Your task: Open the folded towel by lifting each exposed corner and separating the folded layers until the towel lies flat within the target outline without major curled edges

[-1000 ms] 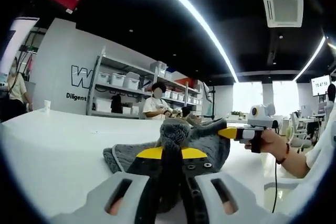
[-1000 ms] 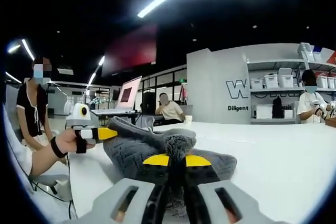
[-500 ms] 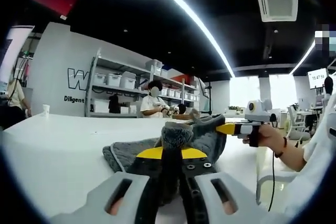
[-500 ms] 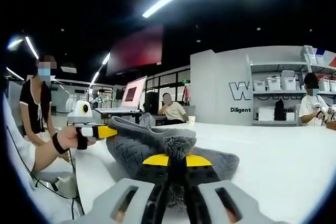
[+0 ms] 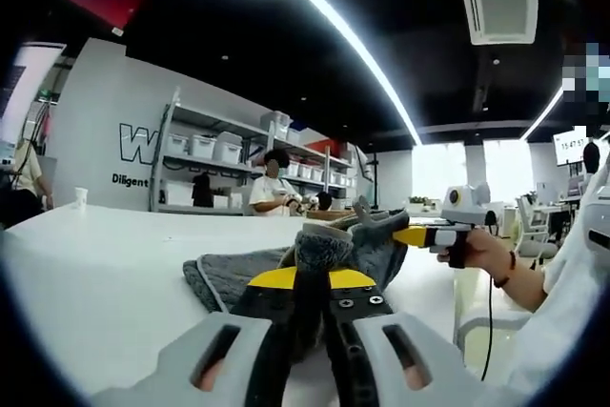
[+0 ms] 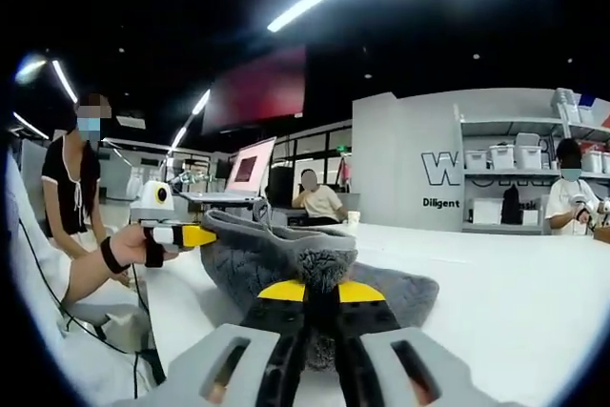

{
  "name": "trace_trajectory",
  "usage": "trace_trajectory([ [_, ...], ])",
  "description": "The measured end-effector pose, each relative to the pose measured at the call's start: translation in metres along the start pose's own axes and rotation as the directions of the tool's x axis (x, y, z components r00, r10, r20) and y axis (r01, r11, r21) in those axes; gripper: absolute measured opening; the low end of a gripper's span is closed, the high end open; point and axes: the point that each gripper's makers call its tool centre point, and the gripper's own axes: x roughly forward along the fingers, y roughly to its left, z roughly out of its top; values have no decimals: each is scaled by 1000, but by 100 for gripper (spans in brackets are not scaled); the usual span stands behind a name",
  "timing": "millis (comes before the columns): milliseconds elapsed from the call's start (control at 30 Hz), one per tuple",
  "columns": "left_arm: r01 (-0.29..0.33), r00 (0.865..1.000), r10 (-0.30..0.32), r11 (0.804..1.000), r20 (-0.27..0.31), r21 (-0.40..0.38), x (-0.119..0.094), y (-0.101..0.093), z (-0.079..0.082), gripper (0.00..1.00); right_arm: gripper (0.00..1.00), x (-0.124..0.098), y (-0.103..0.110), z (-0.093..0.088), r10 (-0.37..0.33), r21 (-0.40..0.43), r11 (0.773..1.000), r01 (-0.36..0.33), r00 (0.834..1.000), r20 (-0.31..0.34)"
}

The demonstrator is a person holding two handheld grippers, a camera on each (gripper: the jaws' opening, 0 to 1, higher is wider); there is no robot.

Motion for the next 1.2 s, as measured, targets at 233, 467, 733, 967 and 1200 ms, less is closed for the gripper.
trace_trajectory([
  [233,5,1000,-5,1000,-9,16,-5,-5,-2,7,3,-5,-3,-1,13,0,1000,-13,1000,-1],
  [467,13,1000,-13,1000,-21,26,-12,-12,-6,8,3,-8,-4,-3,22,-6,1000,-22,1000,-6],
  [733,26,999,-24,999,-34,34,-18,-19,-10,8,4,-14,0,-5,39,-33,999,-40,999,-33],
  [967,35,999,-33,999,-42,37,-20,-22,-11,9,6,-20,4,-6,63,-21,998,-64,997,-42],
  [1200,44,998,-42,998,-56,34,-25,-26,-13,10,7,-25,10,-5,74,-43,996,-76,995,-60],
])
